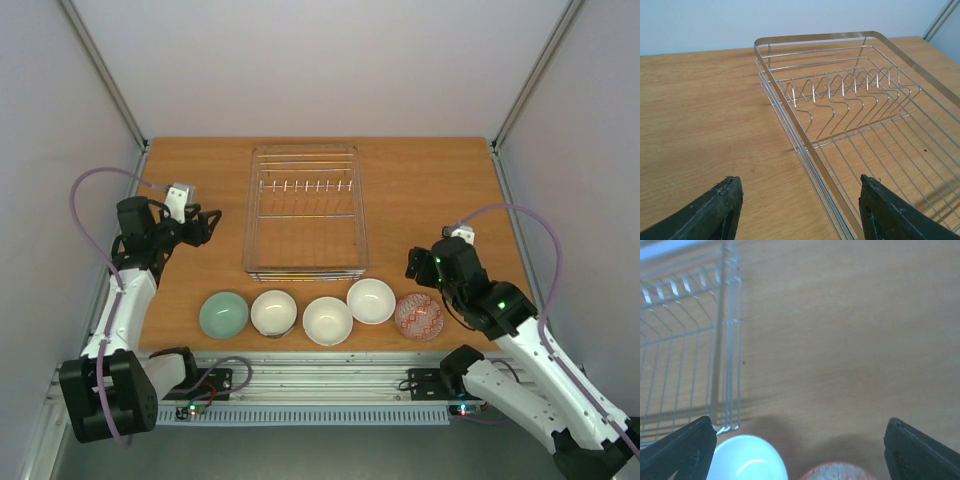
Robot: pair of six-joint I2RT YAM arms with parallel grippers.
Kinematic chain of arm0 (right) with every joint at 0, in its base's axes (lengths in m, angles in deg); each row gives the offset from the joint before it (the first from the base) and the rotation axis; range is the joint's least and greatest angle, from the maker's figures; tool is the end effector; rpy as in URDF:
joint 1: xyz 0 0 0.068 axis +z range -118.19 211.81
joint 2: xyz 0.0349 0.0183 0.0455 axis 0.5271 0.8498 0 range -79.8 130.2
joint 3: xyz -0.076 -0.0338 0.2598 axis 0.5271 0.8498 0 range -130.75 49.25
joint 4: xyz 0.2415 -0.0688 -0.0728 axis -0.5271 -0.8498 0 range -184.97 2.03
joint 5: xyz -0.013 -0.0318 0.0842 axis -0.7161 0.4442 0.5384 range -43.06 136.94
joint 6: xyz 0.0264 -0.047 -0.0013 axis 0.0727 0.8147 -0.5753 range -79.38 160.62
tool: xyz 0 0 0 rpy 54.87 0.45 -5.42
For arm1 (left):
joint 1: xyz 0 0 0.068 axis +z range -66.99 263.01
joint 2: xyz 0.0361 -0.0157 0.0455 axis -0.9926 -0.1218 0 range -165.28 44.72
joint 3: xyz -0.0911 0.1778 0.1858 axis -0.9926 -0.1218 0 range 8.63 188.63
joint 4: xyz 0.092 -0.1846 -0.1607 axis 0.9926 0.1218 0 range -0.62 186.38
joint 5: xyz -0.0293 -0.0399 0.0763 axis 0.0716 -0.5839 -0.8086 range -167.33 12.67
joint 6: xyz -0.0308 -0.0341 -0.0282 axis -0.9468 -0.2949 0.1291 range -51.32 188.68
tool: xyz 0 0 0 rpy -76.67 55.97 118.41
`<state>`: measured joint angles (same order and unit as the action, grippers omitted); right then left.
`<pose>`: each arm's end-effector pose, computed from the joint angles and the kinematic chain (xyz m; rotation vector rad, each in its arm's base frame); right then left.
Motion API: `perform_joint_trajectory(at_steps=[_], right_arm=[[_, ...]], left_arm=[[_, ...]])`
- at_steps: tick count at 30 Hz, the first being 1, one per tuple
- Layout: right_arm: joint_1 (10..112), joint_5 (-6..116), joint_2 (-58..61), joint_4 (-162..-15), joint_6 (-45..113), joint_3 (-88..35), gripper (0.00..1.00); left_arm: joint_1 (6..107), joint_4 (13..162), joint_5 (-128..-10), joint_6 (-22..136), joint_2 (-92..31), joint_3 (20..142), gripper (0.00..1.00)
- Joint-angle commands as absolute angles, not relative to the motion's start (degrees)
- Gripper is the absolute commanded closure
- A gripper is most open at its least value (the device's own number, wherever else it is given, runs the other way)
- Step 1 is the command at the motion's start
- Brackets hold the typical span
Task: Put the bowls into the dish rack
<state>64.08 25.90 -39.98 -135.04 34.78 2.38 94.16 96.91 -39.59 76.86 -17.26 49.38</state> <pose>0.1211 0.0615 0.3032 -0.3186 2.1919 -0.0514 0.2354 0.0242 0.2647 0.3439 1.9603 -0.4632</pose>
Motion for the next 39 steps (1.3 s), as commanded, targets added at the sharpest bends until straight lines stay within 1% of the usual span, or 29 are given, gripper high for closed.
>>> perform_joint_trajectory(at_steps=[1, 4, 6, 12, 15, 20, 32, 39], right_arm=[[64.51, 27.45, -34.79, -145.11, 22.09, 3.56, 0.14], [64.46, 27.12, -35.7, -145.36, 15.42, 8.95, 0.23], [64.47, 24.57, -38.77, -146.37, 11.65, 11.86, 0.26], [64.51, 19.31, -46.25, -155.89, 2.62, 14.99, 0.31], [64.51, 20.34, -49.2, -156.46, 0.19, 16.53, 0.35], [64.51, 23.78, -48.52, -155.14, -3.32, 20.03, 0.41], [64.51, 26.55, -45.07, -150.73, -3.96, 25.24, 0.46], [64.49, 27.32, -44.25, -149.21, -3.36, 25.7, 0.57]], left_arm=[[94.43, 96.51, -37.3, 76.94, -18.06, 50.4, 0.36], [94.39, 96.57, -37.49, 76.96, -18.36, 50.55, 0.36], [94.43, 97.03, -37.51, 76.9, -18.31, 50.71, 0.36], [94.43, 96.67, -36.06, 76.6, -18.64, 50.6, 0.36], [94.43, 96.85, -35.6, 76.57, -19.7, 50.71, 0.36], [94.42, 97.49, -35.25, 76.59, -19.94, 51.12, 0.36], [94.41, 97.25, -35.21, 76.58, -19.27, 50.74, 0.36], [94.43, 96.77, -35.55, 76.41, -19.18, 50.55, 0.36]])
